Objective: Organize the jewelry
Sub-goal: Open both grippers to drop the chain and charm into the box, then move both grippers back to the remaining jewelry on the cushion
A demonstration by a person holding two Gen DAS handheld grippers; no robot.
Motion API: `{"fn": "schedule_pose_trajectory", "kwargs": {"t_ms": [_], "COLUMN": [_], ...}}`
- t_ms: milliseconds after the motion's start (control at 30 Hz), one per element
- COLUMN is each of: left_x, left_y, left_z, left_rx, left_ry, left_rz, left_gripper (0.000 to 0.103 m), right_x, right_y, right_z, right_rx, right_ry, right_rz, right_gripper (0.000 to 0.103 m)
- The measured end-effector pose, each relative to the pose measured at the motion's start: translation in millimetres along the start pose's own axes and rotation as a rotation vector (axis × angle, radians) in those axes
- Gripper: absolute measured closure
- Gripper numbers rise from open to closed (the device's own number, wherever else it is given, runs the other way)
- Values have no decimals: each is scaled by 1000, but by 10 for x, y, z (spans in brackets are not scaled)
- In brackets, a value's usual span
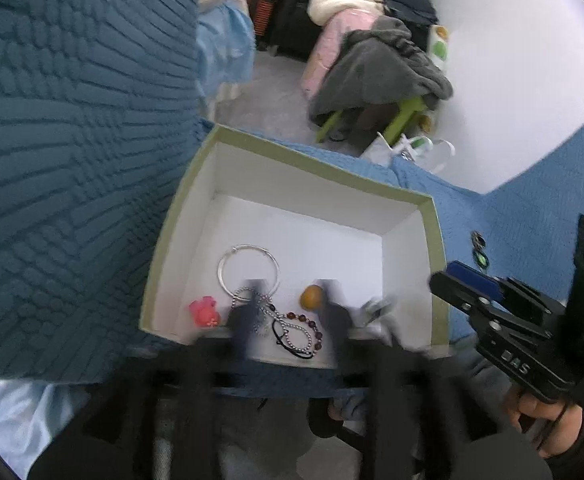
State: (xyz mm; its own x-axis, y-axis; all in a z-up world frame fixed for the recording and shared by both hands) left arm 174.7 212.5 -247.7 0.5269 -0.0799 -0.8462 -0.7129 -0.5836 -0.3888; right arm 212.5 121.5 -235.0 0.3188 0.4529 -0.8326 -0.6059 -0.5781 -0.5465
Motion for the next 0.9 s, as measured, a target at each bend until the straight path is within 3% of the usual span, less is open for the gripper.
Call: {"fn": "schedule_pose_trajectory", "kwargs": {"t_ms": [33, 267, 500, 900], "left_x": [-79, -455, -750, -696], "left_y": [-42, -202, -299, -159], "left_z": [-33, -365, -972, -2108], "left_rx": [6, 47, 115, 214], "left_ry": [4, 38, 111, 268], "left_rz": [-34, -136, -222, -218], "left_gripper": [33, 33, 33, 33], "right_x": [-56, -563, -1208, -2047], "right_y": [-33, -278, -420, -138], "right_z": [10, -38, -407, -1378], "right_rx": [-4, -26, -13, 62], "right_ry": [-10, -11, 49, 193], "right_rz": [-12, -126, -243, -336], "right_gripper": [72, 68, 68, 68]}}
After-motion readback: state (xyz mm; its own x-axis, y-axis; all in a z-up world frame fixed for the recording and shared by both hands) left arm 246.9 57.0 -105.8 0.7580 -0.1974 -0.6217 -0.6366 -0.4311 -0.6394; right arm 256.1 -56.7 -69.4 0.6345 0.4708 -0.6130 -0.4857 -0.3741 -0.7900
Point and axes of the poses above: each gripper's, at about its wrist camera, not at the fingertips, and x roughly the way its jaws point, z to its left, y to its underside, the point moved 9 cm from there along x, roughly the way its jaws point, and after that the axes turned 9 degrees about -x, right-handed, at the moved point
